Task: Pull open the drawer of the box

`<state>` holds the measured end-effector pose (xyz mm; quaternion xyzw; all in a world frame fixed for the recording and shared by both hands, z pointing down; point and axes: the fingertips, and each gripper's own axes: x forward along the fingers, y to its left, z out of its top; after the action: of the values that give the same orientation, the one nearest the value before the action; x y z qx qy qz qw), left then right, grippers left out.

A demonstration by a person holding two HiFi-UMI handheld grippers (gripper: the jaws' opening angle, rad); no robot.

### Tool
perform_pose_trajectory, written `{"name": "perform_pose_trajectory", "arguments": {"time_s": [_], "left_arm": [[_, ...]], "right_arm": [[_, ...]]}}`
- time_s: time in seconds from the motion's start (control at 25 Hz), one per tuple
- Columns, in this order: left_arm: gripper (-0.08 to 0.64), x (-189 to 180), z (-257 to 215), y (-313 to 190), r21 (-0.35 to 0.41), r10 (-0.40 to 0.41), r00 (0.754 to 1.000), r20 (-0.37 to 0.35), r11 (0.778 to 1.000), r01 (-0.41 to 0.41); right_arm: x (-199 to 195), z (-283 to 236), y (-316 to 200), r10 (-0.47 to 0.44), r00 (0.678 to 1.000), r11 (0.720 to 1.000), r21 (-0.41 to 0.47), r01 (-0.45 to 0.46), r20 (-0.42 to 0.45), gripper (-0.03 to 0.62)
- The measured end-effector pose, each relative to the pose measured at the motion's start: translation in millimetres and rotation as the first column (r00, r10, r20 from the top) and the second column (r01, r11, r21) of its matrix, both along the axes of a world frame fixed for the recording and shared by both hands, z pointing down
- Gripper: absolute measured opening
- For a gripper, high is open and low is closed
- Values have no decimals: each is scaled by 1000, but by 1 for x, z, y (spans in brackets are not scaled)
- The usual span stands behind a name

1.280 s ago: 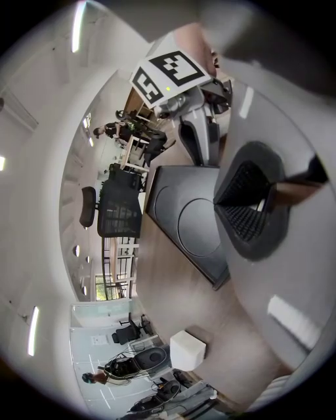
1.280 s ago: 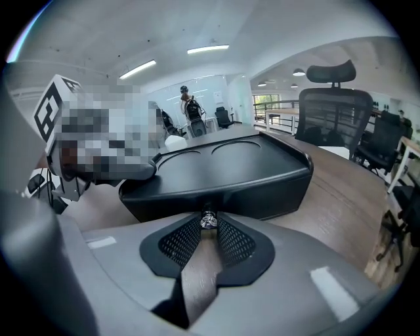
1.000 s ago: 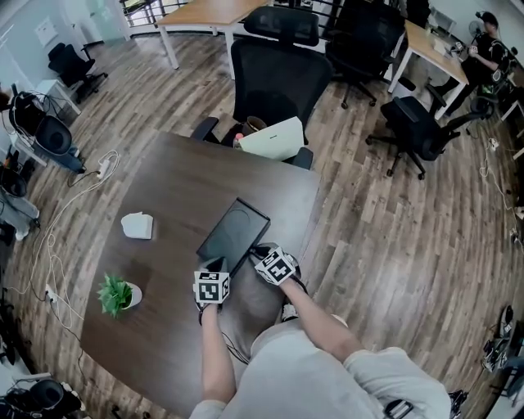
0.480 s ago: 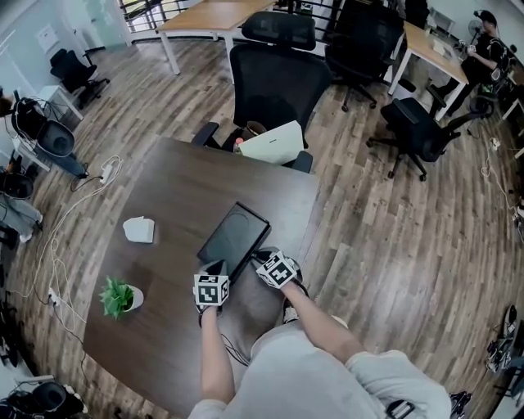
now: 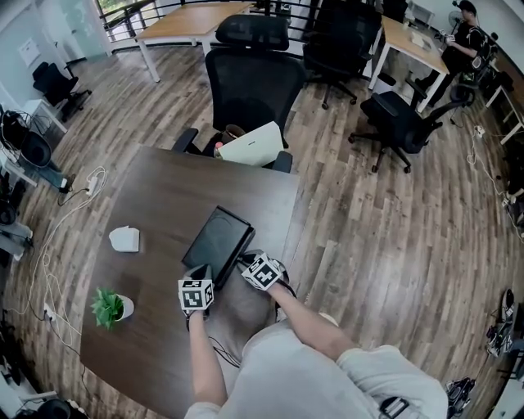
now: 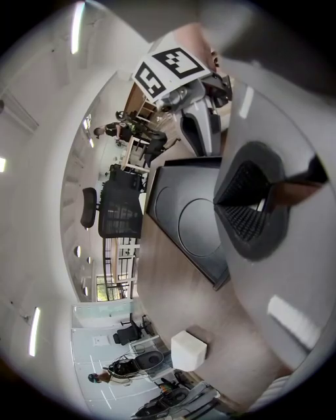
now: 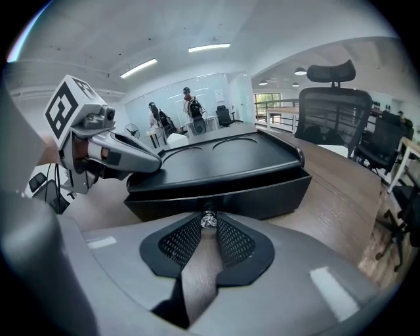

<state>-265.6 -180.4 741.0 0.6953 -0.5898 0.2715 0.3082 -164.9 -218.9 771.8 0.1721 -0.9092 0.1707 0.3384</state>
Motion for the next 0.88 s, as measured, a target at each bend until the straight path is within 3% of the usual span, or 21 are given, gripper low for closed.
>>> {"name": "perform_pose_trajectory", "arguments": {"time_s": [0.88], "left_arm": [[54,3,0,-1,-14,-14,1000,-13,1000,14]], "right_arm": [[24,1,7,-3,1000,1000,2,3,8,74]]}}
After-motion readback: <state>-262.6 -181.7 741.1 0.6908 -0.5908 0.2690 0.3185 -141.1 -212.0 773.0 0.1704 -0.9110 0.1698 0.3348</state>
